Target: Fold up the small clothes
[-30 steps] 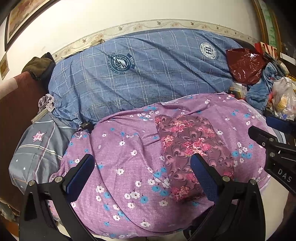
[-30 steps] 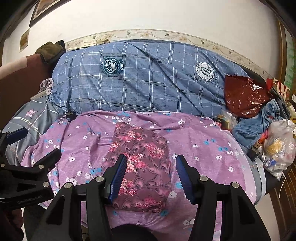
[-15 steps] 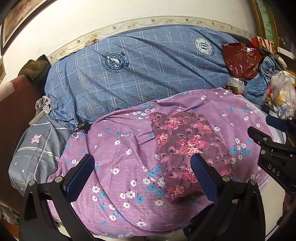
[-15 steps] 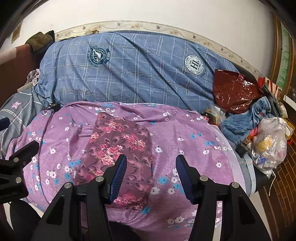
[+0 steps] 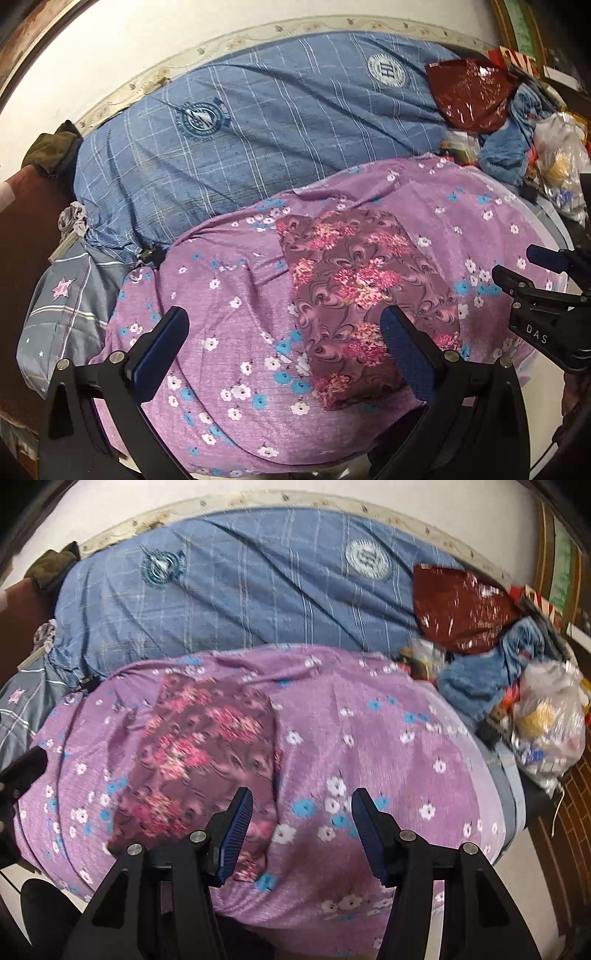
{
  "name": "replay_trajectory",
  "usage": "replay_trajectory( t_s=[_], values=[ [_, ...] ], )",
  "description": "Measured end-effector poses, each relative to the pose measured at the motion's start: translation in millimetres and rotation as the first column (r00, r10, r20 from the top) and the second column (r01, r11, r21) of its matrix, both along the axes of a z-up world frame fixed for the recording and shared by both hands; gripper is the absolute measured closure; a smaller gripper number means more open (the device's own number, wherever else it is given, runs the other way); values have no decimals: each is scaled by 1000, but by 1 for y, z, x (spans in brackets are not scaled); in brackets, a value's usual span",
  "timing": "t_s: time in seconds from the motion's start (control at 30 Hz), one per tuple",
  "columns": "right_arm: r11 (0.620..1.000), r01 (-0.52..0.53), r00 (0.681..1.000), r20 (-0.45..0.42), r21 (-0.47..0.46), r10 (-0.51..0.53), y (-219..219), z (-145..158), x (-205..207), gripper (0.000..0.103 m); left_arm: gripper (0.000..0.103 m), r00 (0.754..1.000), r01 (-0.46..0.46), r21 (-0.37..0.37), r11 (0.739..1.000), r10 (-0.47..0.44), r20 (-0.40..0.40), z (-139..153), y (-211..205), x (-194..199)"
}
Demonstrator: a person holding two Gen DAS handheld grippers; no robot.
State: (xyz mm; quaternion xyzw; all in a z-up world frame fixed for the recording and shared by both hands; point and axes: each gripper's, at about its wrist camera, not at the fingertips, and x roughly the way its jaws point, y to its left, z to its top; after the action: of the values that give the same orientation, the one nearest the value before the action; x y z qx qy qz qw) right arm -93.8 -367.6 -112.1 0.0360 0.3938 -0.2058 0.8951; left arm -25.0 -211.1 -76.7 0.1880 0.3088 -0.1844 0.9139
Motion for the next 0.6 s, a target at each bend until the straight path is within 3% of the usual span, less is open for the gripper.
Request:
replay_trajectory(
  t_s=[0.6],
  values=[
    [996,-10,993,-112,87,20,-40,-68,43,45,0,993,12,118,993,2,-117,-65,-66,54]
  ],
)
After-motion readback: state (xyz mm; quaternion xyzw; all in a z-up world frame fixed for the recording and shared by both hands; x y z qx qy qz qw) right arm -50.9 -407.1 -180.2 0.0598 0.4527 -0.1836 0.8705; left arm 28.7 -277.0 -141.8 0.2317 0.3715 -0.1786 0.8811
